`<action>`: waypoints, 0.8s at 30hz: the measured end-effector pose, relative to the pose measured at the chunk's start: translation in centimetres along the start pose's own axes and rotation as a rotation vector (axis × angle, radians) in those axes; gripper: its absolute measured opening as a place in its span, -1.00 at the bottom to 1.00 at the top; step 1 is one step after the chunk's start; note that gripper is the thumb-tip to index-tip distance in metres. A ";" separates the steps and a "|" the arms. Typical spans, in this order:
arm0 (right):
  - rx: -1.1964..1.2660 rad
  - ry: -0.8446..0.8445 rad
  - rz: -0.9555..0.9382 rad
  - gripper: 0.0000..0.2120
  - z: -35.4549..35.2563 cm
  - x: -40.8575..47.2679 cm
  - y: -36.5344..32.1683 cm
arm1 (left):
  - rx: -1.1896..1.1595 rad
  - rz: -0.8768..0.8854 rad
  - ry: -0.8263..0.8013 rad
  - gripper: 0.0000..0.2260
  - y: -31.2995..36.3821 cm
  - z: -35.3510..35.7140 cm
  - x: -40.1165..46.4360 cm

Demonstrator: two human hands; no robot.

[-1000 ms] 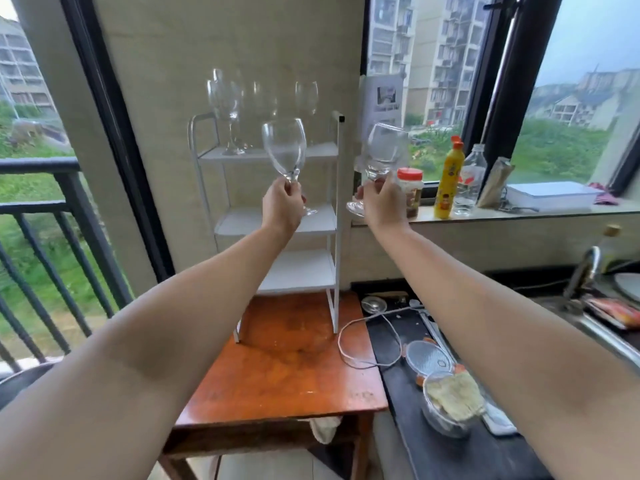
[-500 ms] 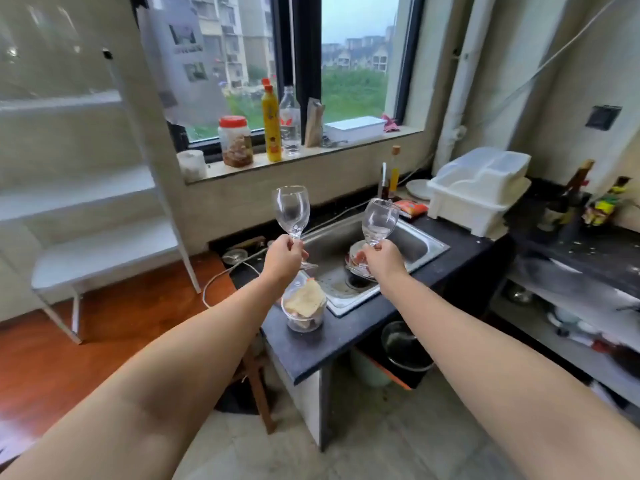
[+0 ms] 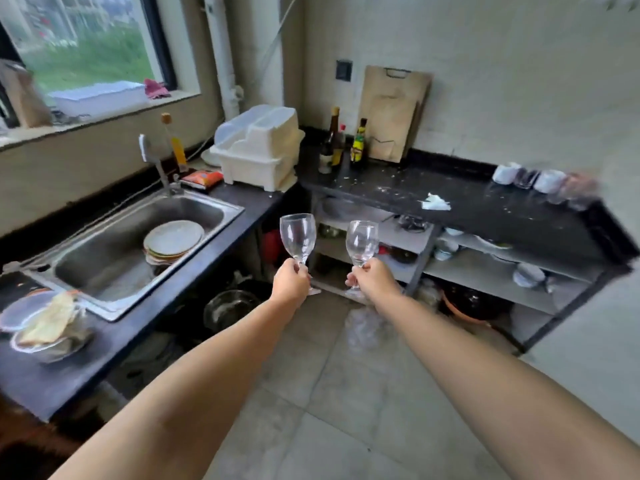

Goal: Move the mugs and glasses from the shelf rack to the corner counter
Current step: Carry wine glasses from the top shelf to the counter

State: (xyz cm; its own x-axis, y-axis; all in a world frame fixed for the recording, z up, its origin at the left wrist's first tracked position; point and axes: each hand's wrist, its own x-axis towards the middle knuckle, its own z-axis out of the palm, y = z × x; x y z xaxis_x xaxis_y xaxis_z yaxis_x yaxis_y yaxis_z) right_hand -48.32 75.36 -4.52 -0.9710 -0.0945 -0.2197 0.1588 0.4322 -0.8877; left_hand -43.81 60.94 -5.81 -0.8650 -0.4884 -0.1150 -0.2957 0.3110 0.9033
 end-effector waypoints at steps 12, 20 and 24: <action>-0.018 0.337 0.207 -0.83 -19.6 6.3 8.5 | 0.055 0.150 -0.396 -0.92 9.8 21.3 2.1; 0.076 0.444 0.246 -0.84 -29.3 20.5 10.1 | 0.070 0.216 -0.576 -0.95 18.0 34.3 12.7; 0.068 0.535 0.257 -0.83 -34.6 27.3 9.5 | 0.079 0.228 -0.616 -0.91 22.9 39.4 18.2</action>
State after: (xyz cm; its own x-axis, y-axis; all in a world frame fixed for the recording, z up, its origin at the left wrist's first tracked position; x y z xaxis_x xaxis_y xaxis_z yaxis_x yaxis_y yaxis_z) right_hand -79.49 107.88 -4.97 -0.8520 0.4786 -0.2124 0.3949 0.3209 -0.8609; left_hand -82.31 91.27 -3.51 -0.9762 0.1455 -0.1609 -0.0859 0.4217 0.9026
